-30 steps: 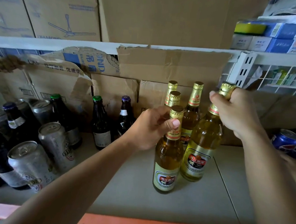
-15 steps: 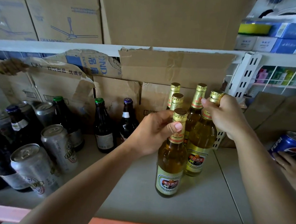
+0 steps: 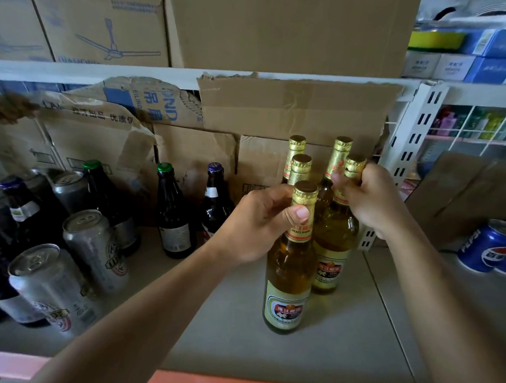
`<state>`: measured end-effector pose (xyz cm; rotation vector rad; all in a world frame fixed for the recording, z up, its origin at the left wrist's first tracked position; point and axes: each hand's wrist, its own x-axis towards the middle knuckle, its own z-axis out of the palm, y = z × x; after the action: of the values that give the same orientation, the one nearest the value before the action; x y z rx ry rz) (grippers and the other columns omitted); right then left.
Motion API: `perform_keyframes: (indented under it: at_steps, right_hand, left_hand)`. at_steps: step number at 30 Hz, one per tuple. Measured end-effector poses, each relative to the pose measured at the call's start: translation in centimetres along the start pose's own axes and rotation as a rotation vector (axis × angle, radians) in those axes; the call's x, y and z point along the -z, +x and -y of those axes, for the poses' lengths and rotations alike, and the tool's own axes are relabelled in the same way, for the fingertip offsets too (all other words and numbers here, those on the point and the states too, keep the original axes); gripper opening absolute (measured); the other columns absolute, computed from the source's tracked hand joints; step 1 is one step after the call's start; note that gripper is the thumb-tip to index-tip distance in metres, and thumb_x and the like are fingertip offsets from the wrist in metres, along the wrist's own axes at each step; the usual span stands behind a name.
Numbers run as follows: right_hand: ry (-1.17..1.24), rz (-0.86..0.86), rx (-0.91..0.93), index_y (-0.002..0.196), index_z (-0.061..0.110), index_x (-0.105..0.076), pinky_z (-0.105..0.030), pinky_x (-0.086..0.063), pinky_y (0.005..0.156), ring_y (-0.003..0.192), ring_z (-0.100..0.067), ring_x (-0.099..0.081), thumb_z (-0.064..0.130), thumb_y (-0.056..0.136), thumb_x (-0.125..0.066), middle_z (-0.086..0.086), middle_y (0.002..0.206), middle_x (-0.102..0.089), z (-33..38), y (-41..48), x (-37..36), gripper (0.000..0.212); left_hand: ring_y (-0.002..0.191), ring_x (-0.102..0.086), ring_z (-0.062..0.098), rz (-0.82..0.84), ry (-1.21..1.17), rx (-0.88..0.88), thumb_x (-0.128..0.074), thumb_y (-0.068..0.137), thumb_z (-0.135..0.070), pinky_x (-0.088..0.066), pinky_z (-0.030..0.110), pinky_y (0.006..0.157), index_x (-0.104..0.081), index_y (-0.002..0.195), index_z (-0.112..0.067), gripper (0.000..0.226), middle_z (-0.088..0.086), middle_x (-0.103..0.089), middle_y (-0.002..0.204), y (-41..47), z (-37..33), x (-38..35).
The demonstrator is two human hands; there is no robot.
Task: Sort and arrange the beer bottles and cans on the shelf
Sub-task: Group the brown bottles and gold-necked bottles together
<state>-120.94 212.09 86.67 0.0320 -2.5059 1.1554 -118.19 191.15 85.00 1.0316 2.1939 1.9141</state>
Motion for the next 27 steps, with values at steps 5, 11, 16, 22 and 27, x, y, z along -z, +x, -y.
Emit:
perform_keyframes:
  at_steps: [5, 11, 16, 22, 27]
  right_hand:
    - [0.041, -0.018, -0.013, 0.097, 0.013, -0.064, -0.055, -0.056, 0.077, 0.082, -0.027, -0.068, 0.05, 0.088, -0.06, -0.01, 0.087, -0.071, -0.6, 0.0, -0.2, 0.039]
    - [0.031, -0.081, -0.001, 0.097, 0.01, -0.063, -0.047, -0.055, 0.076, 0.081, -0.028, -0.066, 0.044, 0.093, -0.058, -0.012, 0.087, -0.069, -0.6, 0.0, -0.5, 0.035]
    - [0.056, -0.024, 0.011, 0.105, 0.014, -0.061, -0.05, -0.054, 0.082, 0.087, -0.024, -0.066, 0.048, 0.092, -0.057, -0.007, 0.093, -0.069, -0.9, -0.2, -0.3, 0.036]
    - [0.062, -0.024, 0.043, 0.109, 0.019, -0.059, -0.05, -0.054, 0.084, 0.09, -0.023, -0.066, 0.049, 0.093, -0.055, -0.004, 0.098, -0.07, -1.2, -0.5, -0.8, 0.035]
    - [0.065, -0.018, 0.062, 0.11, 0.016, -0.059, -0.049, -0.053, 0.085, 0.09, -0.024, -0.065, 0.045, 0.095, -0.054, -0.007, 0.099, -0.069, -1.4, -0.4, -0.7, 0.033]
  left_hand:
    - [0.101, -0.068, 0.014, -0.005, -0.018, -0.002, -0.055, 0.094, -0.02, -0.056, 0.032, 0.088, -0.063, 0.112, -0.014, 0.021, -0.005, -0.07, 0.101, -0.1, -0.3, -0.2]
    - [0.101, -0.067, 0.012, 0.002, -0.032, 0.005, -0.054, 0.095, -0.017, -0.055, 0.027, 0.087, -0.062, 0.112, -0.013, 0.02, -0.004, -0.069, 0.102, -0.2, -0.4, -0.1]
    - [0.101, -0.067, 0.013, -0.01, -0.031, 0.0, -0.054, 0.094, -0.017, -0.054, 0.027, 0.088, -0.063, 0.112, -0.013, 0.02, -0.002, -0.069, 0.103, -0.2, -0.3, -0.2]
    - [0.103, -0.067, 0.018, -0.024, -0.02, 0.014, -0.055, 0.094, -0.019, -0.055, 0.038, 0.091, -0.063, 0.112, -0.011, 0.02, 0.001, -0.069, 0.103, -0.3, -0.3, -0.2]
    - [0.103, -0.067, 0.02, -0.033, -0.024, 0.019, -0.054, 0.095, -0.015, -0.055, 0.038, 0.092, -0.062, 0.115, -0.003, 0.024, 0.01, -0.069, 0.106, -0.2, -0.3, -0.3]
